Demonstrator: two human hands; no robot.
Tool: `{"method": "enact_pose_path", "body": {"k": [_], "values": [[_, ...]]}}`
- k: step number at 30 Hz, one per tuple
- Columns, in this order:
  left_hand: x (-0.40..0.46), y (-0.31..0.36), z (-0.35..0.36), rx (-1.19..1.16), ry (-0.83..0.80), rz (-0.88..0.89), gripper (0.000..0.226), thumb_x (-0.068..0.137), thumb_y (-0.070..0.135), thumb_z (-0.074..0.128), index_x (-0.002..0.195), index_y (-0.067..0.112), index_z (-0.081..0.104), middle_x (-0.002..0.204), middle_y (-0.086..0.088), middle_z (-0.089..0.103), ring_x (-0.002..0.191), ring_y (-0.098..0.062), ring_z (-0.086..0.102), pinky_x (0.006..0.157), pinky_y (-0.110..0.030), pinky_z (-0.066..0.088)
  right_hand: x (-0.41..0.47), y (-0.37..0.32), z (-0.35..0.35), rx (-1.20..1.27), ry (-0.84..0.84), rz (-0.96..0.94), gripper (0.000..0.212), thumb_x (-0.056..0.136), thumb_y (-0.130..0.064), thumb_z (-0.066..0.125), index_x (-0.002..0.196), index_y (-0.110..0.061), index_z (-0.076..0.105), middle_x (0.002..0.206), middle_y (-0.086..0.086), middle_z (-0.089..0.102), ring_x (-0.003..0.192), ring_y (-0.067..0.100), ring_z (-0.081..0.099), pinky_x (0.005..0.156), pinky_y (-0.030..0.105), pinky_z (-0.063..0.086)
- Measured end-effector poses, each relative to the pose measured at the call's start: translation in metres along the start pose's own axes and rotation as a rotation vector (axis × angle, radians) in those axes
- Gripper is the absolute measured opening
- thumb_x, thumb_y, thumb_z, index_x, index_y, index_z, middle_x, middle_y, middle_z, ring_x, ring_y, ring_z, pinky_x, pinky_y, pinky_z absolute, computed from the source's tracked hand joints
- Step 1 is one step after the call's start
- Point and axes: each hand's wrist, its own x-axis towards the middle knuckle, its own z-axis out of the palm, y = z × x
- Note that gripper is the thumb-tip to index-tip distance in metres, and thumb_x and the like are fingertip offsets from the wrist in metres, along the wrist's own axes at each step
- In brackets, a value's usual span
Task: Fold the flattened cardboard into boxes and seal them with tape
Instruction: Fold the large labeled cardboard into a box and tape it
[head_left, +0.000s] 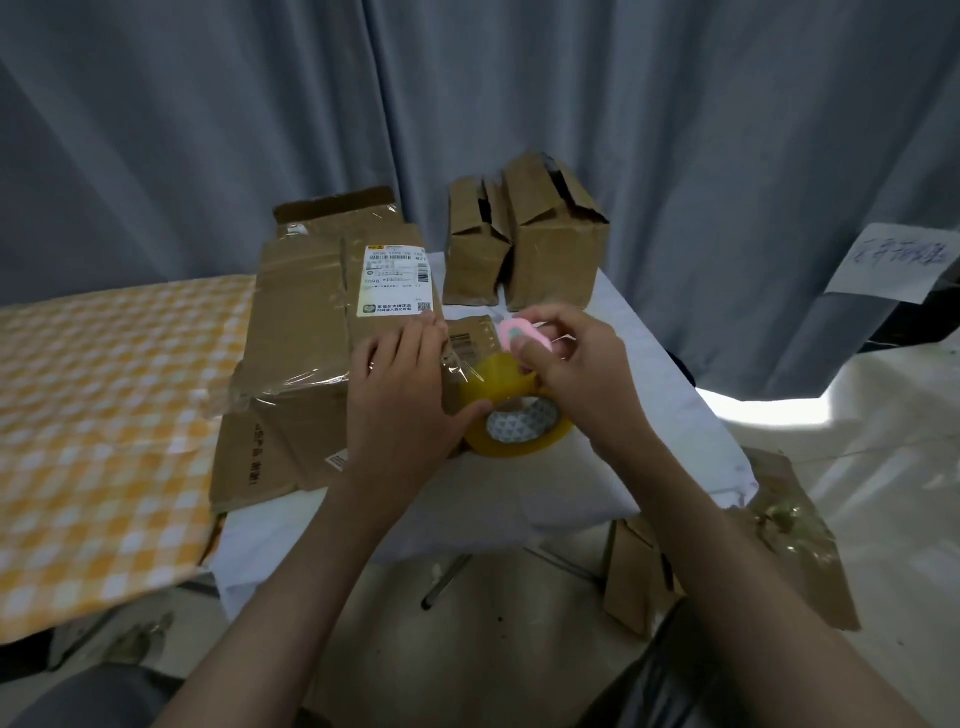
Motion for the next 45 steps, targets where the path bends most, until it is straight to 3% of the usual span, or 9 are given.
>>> {"method": "enact_pose_path", "body": {"k": [3,5,24,32,37,45], "values": [[0.001,0.001,0.002,0.008,0.019,-0.012,0.084,0.072,0.073,0.065,0.127,0.011,0.055,0.130,-0.006,0.059,0.114,-0.025,0.055,0.099,-0.043,0.040,-0.007,-0.004,0.009,-0.019,-0.010,0.046,0.015,0.089,-0.023,0.072,0.104,-0.024,0.071,0.085,-0.026,0.059,0.082,-0.009,0.058,0.071,0.013,0.051],[0.001,0.002,0.003,0.009,0.027,-0.015,0.083,0.072,0.073,0.067,0.127,0.011,0.055,0.130,-0.006,0.059,0.115,-0.025,0.055,0.099,-0.043,0.041,-0.007,-0.003,0.013,-0.023,-0.004,0.087,0.017,0.089,-0.025,0.072,0.105,-0.022,0.067,0.086,-0.024,0.057,0.082,-0.005,0.058,0.068,0.010,0.048],[0.002,0.001,0.006,0.010,0.024,-0.018,0.084,0.074,0.075,0.063,0.126,0.010,0.056,0.126,-0.007,0.061,0.111,-0.026,0.056,0.097,-0.044,0.042,-0.003,-0.007,0.016,-0.047,-0.099,0.138,0.016,0.085,-0.021,0.073,0.100,-0.019,0.070,0.087,-0.018,0.059,0.083,0.000,0.057,0.062,0.006,0.041],[0.002,0.000,0.002,-0.018,-0.003,-0.015,0.087,0.070,0.078,0.063,0.123,0.009,0.058,0.127,-0.008,0.061,0.111,-0.026,0.057,0.096,-0.043,0.042,-0.001,-0.012,0.018,-0.114,-0.162,0.129,0.010,0.088,-0.022,0.071,0.095,-0.026,0.066,0.081,-0.024,0.054,0.078,-0.001,0.055,0.062,0.005,0.037],[0.005,0.000,-0.012,-0.087,-0.045,0.005,0.097,0.066,0.090,0.051,0.122,0.010,0.060,0.129,-0.006,0.062,0.116,-0.023,0.056,0.098,-0.039,0.041,-0.001,-0.015,0.016,-0.126,-0.177,0.129,0.011,0.086,-0.020,0.072,0.097,-0.019,0.070,0.081,-0.020,0.057,0.079,0.003,0.056,0.068,0.011,0.042],[0.010,-0.007,-0.025,-0.153,-0.140,0.043,0.084,0.085,0.079,0.027,0.125,0.012,0.059,0.133,-0.002,0.060,0.118,-0.019,0.052,0.099,-0.037,0.036,0.000,-0.021,0.012,-0.120,-0.237,0.149,0.011,0.085,-0.018,0.073,0.096,-0.017,0.072,0.083,-0.015,0.061,0.082,0.002,0.056,0.073,0.016,0.046]]}}
